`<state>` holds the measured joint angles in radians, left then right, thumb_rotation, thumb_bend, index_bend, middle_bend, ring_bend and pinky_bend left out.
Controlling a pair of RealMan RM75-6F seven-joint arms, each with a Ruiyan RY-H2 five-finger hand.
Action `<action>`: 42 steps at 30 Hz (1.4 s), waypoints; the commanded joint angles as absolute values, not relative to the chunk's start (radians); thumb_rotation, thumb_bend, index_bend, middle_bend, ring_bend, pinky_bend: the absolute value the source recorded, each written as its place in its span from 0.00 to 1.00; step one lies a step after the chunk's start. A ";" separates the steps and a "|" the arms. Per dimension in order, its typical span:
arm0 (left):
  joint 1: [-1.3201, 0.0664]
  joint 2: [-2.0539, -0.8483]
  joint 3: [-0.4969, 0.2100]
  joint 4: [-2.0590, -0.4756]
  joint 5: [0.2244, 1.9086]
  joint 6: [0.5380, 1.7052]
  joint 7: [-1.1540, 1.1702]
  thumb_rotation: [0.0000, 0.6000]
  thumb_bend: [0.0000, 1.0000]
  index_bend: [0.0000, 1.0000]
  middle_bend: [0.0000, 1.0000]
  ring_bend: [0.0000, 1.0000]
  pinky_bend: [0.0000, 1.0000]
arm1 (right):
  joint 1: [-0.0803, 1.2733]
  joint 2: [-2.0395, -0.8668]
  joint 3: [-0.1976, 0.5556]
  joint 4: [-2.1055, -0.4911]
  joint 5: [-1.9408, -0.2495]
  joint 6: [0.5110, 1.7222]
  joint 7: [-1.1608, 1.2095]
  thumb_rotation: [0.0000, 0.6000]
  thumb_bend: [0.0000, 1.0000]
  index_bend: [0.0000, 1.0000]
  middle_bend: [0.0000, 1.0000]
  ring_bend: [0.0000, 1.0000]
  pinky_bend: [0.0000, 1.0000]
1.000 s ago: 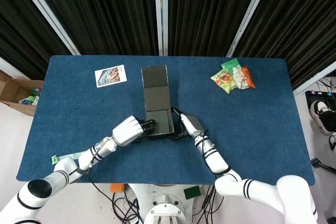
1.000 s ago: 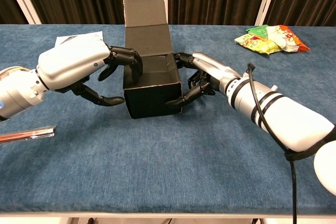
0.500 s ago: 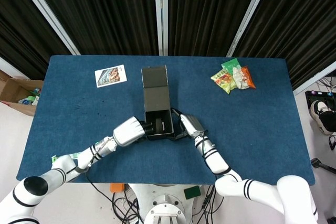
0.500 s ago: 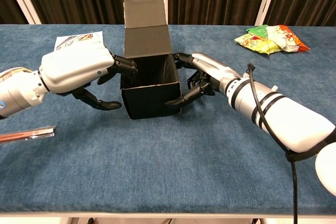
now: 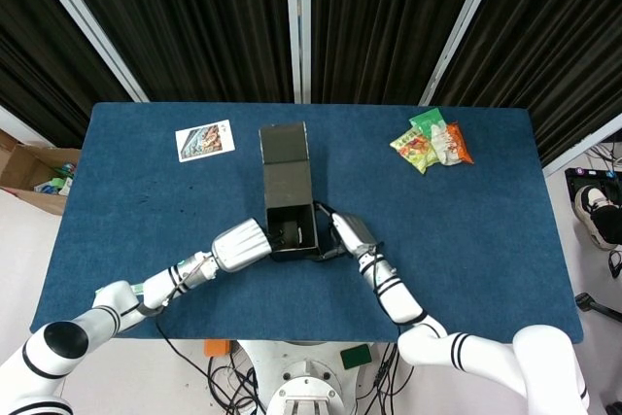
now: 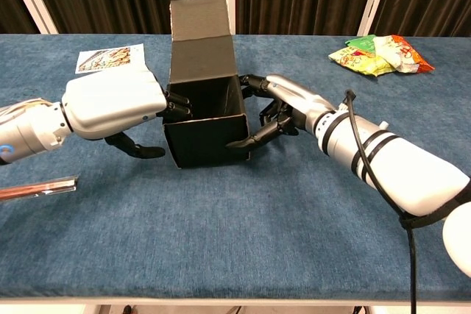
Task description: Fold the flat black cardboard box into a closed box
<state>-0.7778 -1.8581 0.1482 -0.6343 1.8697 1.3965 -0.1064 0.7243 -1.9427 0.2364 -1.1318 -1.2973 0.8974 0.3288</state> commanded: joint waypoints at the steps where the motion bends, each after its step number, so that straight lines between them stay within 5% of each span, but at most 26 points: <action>1: -0.772 -1.866 0.149 -0.617 1.873 1.422 -0.118 1.00 0.19 0.71 0.62 0.75 0.99 | 0.724 -1.942 0.237 -1.135 -1.299 0.899 0.332 1.00 0.25 0.25 0.41 0.78 1.00; 6: -0.764 -1.875 0.146 -0.594 1.868 1.447 -0.140 1.00 0.19 0.69 0.60 0.75 0.99 | 0.722 -1.942 0.239 -1.143 -1.300 0.904 0.336 1.00 0.25 0.25 0.41 0.78 1.00; 20: -0.735 -1.858 0.122 -0.630 1.831 1.488 -0.179 1.00 0.08 0.33 0.31 0.73 0.99 | 0.727 -1.957 0.279 -1.141 -1.262 0.909 0.332 1.00 0.25 0.25 0.41 0.78 1.00; 33: -0.694 -1.831 0.079 -0.700 1.780 1.543 -0.267 1.00 0.06 0.30 0.28 0.73 0.99 | 0.763 -2.001 0.322 -1.082 -1.222 0.894 0.298 1.00 0.25 0.23 0.37 0.78 1.00; 42: -0.642 -1.789 -0.001 -0.892 1.633 1.479 -0.495 1.00 0.05 0.22 0.25 0.73 0.99 | 0.802 -2.056 0.344 -1.020 -1.209 0.890 0.262 1.00 0.25 0.06 0.22 0.77 1.00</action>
